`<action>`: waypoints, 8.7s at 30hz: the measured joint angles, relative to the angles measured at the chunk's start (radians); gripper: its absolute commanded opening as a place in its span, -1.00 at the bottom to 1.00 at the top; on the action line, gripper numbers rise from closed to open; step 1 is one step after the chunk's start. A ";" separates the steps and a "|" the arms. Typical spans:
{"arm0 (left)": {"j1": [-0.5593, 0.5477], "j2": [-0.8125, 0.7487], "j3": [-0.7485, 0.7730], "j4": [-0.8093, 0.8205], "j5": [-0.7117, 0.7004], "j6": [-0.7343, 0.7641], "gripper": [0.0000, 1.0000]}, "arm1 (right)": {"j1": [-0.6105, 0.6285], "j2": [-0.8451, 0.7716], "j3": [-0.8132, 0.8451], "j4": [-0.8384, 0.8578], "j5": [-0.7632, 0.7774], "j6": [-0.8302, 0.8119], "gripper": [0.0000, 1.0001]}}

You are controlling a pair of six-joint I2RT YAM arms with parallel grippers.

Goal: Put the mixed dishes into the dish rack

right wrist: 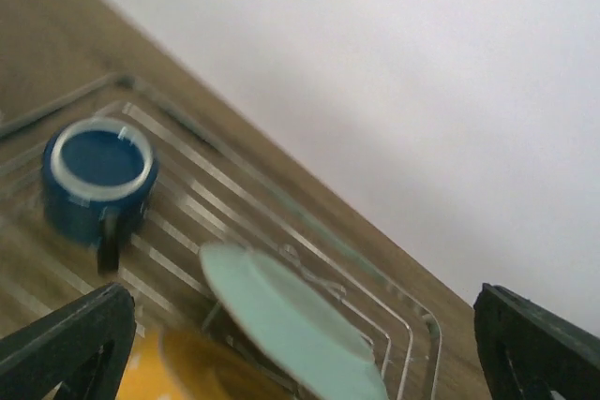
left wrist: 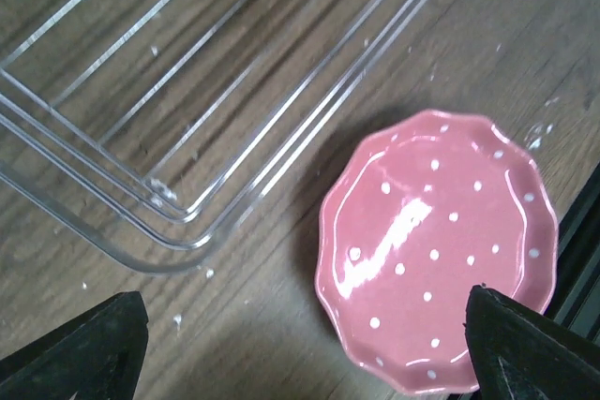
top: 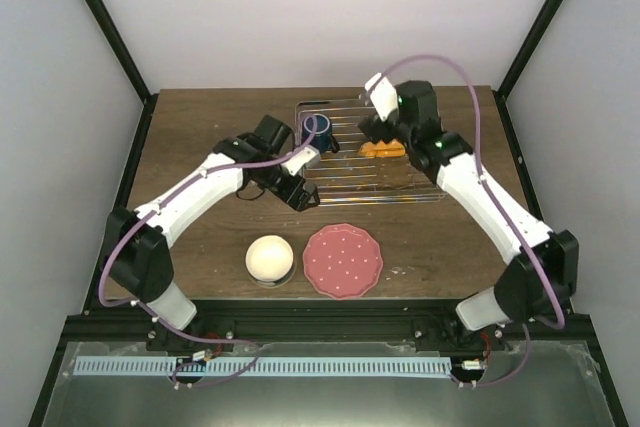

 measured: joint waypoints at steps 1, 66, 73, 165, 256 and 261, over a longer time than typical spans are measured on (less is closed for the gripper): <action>-0.010 -0.002 -0.008 -0.008 -0.016 -0.001 0.85 | -0.002 0.034 0.058 -0.011 0.019 0.057 0.99; -0.230 0.225 -0.220 0.203 -0.134 0.021 -1.00 | -0.059 0.127 0.298 -0.262 0.031 0.519 1.00; -0.230 0.224 -0.184 0.169 -0.128 0.031 -1.00 | -0.063 0.127 0.296 -0.264 0.024 0.527 1.00; 0.068 -0.070 0.159 0.019 -0.273 0.119 0.99 | -0.093 0.148 0.100 -0.573 -0.856 0.331 -0.99; 0.108 -0.002 0.177 0.047 -0.306 0.062 1.00 | -0.050 -0.171 -0.313 -0.128 -0.031 -0.789 -0.16; 0.108 -0.001 0.177 0.047 -0.306 0.062 1.00 | -0.048 -0.171 -0.312 -0.105 -0.014 -0.774 0.00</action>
